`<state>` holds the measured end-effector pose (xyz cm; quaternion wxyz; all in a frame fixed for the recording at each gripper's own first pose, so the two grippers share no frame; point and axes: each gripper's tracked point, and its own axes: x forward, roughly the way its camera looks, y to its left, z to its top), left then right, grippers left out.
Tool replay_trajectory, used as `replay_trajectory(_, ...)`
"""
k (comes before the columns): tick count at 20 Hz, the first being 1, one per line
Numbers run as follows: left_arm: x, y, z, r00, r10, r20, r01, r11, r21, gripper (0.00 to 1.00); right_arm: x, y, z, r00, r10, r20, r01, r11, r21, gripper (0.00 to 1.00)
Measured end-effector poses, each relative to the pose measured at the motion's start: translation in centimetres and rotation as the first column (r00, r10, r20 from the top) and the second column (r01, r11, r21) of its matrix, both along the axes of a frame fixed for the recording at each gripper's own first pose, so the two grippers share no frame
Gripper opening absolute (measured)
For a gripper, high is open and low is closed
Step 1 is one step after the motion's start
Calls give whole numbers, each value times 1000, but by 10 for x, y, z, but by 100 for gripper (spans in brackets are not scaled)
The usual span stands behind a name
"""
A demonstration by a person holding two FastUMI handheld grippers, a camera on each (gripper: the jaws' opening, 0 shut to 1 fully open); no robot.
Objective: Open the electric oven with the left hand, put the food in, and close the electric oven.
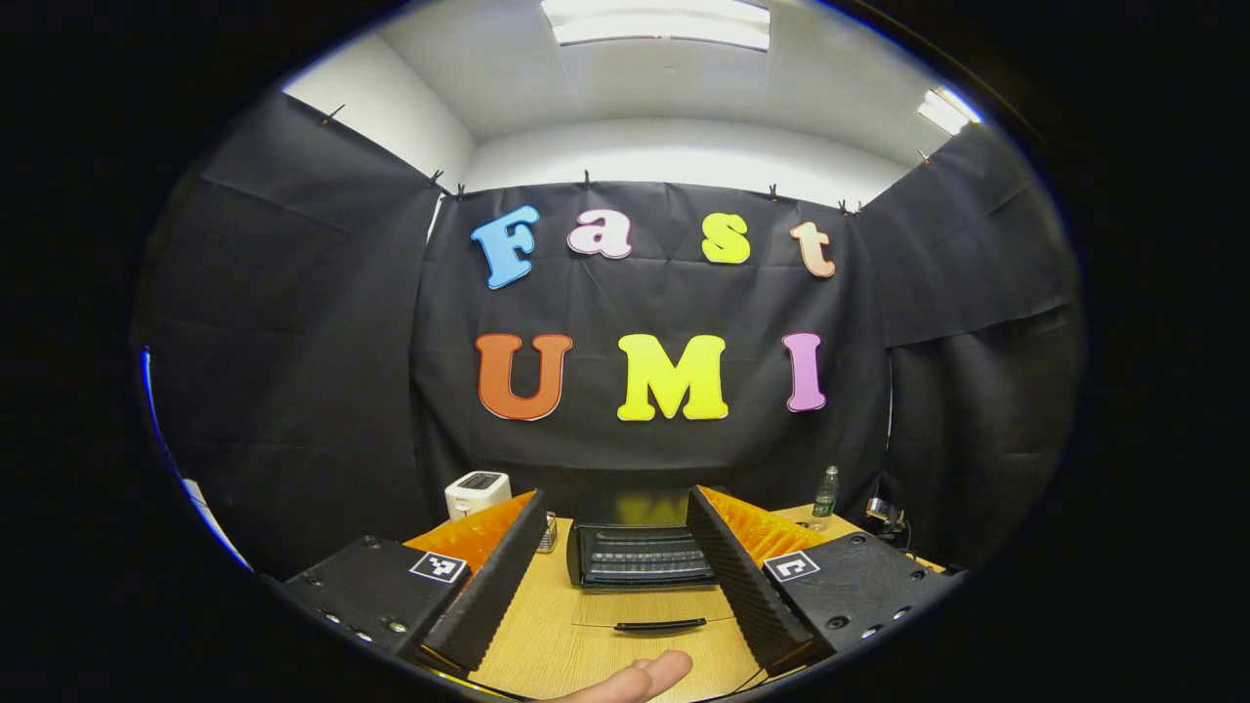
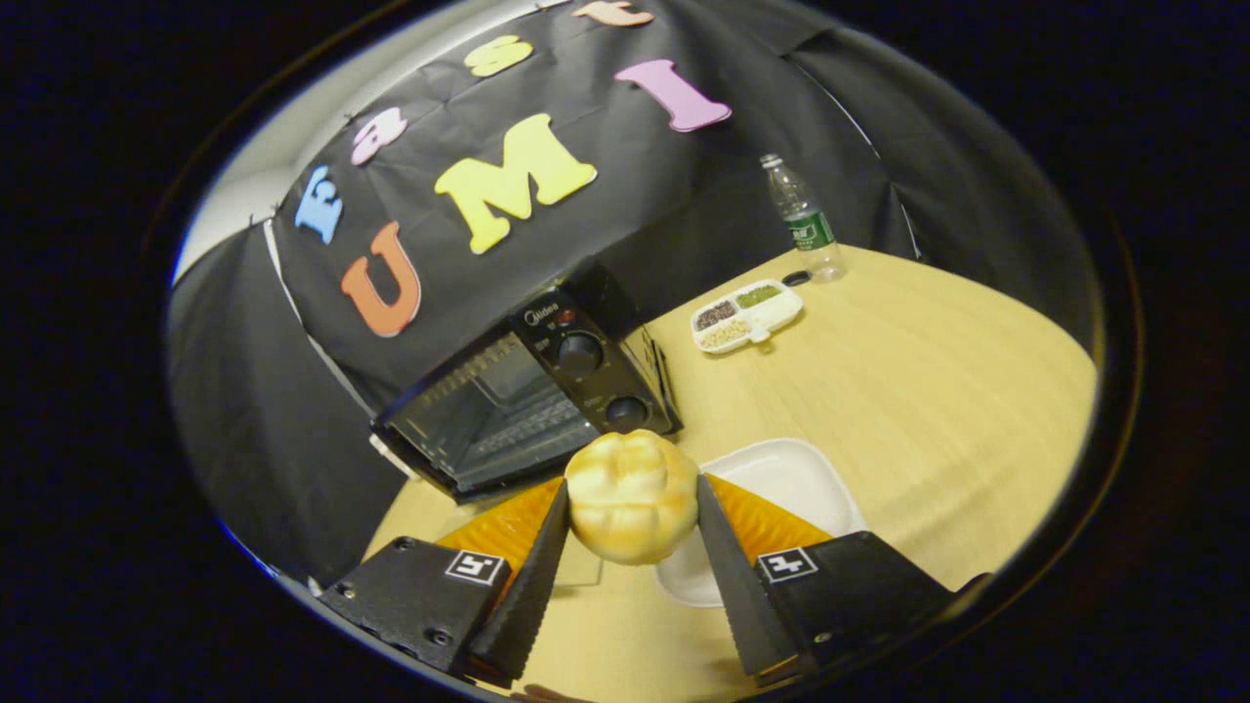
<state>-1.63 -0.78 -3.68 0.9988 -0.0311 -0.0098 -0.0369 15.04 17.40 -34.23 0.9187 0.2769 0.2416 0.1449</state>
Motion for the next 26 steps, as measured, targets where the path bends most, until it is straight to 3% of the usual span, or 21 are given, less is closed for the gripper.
replay_trajectory(1, -1, 0, -2, 1000, -5, -3, 5, 1000, 2, 94, 5, 8, 8, 999, 0, 32, -1, 1000, 27, 76)
replay_trajectory(3, 1, 4, -3, 1000, -5, -4, 5, 1000, 7, 94, 11, 24, 21, 996, 5, 92, -8, 999, 39, 80)
replay_trajectory(4, 2, 7, -4, 1000, 0, -7, 0, 1000, 8, 95, 14, 35, 28, 993, 10, 113, -16, 999, 48, 75)
replay_trajectory(7, 1, 16, -7, 1000, 11, -10, -11, 1000, 5, 95, 18, 76, 42, 991, 36, 132, -49, 994, 97, 76)
replay_trajectory(10, 3, 30, -10, 1000, 26, -7, -26, 1000, -3, 95, 29, 108, 50, 990, 8, 142, -25, 992, 122, 79)
replay_trajectory(14, 7, 50, -16, 999, 49, -19, -49, 999, -7, 95, 44, 162, 33, 996, 29, 81, -36, 995, 89, 80)
replay_trajectory(15, 8, 57, -20, 998, 57, -24, -57, 998, -7, 95, 52, 171, 30, 997, 22, 76, -28, 997, 76, 75)
replay_trajectory(16, 10, 64, -23, 997, 67, -30, -67, 998, -8, 95, 62, 177, 26, 998, 7, 66, -10, 998, 58, 80)
replay_trajectory(18, 13, 75, -26, 995, 87, -42, -87, 996, -12, 95, 79, 188, 22, 998, -10, 64, 7, 999, 34, 80)
replay_trajectory(19, 15, 80, -29, 994, 96, -48, -97, 995, -14, 95, 88, 192, 20, 998, -23, 65, 21, 999, 24, 75)
replay_trajectory(26, 24, 97, -39, 989, 130, -66, -130, 991, 2, 94, 154, 195, -4, 993, -64, 100, 74, 992, -106, 80)
